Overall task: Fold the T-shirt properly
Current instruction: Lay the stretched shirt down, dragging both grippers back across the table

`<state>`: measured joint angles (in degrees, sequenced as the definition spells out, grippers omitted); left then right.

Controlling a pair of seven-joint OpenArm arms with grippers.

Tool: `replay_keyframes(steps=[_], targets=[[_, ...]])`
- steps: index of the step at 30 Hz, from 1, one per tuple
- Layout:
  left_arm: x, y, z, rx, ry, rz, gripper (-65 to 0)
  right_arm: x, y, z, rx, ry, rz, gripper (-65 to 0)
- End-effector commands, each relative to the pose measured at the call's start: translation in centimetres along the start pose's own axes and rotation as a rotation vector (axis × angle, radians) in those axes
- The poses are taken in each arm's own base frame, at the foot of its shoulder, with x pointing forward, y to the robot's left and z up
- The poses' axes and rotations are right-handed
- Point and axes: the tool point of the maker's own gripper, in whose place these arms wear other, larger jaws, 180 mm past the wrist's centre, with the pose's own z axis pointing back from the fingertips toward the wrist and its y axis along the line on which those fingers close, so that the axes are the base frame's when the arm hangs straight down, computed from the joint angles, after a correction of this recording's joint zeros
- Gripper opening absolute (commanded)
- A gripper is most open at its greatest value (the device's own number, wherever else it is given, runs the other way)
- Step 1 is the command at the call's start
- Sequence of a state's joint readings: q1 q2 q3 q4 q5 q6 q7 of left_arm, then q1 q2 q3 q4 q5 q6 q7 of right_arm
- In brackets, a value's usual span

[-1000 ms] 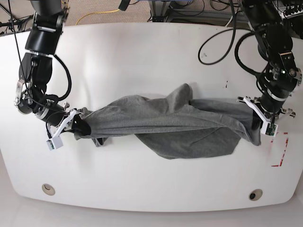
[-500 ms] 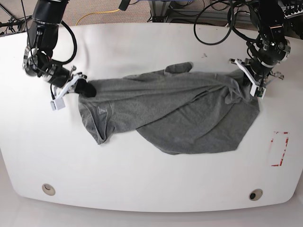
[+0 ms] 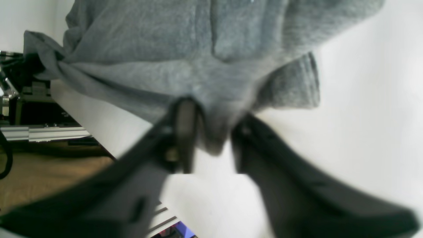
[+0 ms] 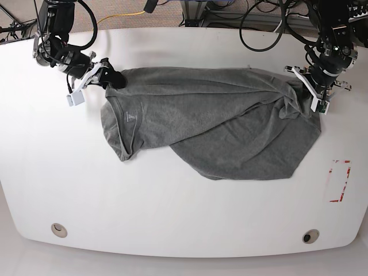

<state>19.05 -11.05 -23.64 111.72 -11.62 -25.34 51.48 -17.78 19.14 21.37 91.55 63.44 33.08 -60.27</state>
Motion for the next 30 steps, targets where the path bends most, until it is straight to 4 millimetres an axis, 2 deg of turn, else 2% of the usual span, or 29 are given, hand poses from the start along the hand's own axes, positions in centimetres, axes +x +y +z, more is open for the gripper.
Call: replay_keyframes(steps=[1,4,8,13,18,22,26,30], targets=[[1.0,0.7,0.5,0.024,-0.031,-0.015,-65.0,1.9,0.4,1.3,0.001,-0.081,0.021,-29.6],[1.0,0.7,0.5,0.024,-0.031,-0.015,-65.0,2.0,0.0,2.3,-0.026,-0.137,-0.012,-23.1],[0.9,0.5,0.4,0.020,-0.030,-0.011,-65.0,1.9,-0.6,2.9,-0.051,-0.162,-0.031,-22.7],[1.0,0.4,0.3,0.017,-0.030,-0.013,-65.0,1.8,-0.1,2.9,-0.040,-0.157,-0.025,-22.7],[1.0,0.5,0.3,0.017,-0.030,-0.014,-65.0,0.7,0.9,1.7,-0.008,-0.118,-0.034,-22.7],[1.0,0.5,0.3,0.018,-0.028,-0.013,-65.0,1.1,1.1,1.2,0.001,-0.123,-0.033,-22.7],[0.9,0.6,0.3,0.019,-0.028,-0.014,-65.0,0.8,2.3,0.2,0.041,-0.112,-0.036,-22.8],[1.0,0.6,0.3,0.020,-0.028,-0.016,-65.0,2.0,2.7,-0.3,0.056,-0.135,-0.020,-22.8]])
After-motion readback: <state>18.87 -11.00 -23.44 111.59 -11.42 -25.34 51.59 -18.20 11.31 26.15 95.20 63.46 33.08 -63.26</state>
